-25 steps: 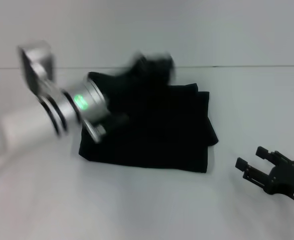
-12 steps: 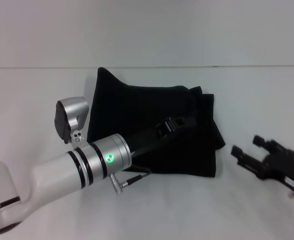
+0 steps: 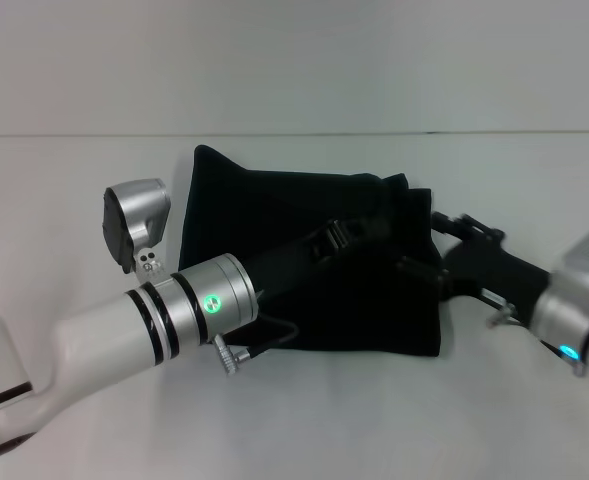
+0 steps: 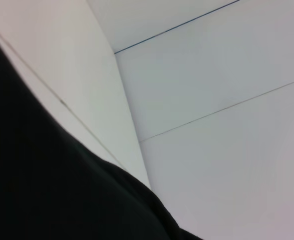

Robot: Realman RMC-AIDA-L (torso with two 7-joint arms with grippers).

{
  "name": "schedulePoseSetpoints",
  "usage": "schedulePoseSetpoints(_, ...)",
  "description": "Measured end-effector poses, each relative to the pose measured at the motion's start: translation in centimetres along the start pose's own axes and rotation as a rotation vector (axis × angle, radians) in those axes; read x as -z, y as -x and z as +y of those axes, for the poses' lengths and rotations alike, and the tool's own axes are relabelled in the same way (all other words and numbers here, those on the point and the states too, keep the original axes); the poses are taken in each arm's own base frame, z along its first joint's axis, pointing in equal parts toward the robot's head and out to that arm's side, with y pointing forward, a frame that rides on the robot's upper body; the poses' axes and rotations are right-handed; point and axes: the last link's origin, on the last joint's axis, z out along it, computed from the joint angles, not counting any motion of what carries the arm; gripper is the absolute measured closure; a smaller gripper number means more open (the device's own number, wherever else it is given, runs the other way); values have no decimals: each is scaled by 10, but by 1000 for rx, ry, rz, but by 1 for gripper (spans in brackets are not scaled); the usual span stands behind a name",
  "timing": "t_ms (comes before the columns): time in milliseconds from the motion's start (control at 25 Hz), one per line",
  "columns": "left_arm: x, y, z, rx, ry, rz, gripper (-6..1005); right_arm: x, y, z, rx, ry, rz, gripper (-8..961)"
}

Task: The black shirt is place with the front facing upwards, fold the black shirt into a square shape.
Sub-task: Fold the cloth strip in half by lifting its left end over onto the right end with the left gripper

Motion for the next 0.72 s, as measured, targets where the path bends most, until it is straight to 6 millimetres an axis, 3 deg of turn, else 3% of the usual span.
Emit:
schedulePoseSetpoints(280, 1, -3, 3, -21, 18, -8, 954, -30, 15, 4, 60, 8, 53, 116)
schedulePoseSetpoints(720, 12, 7, 6, -48, 71, -63, 950, -47, 36, -4, 41, -42, 20, 116)
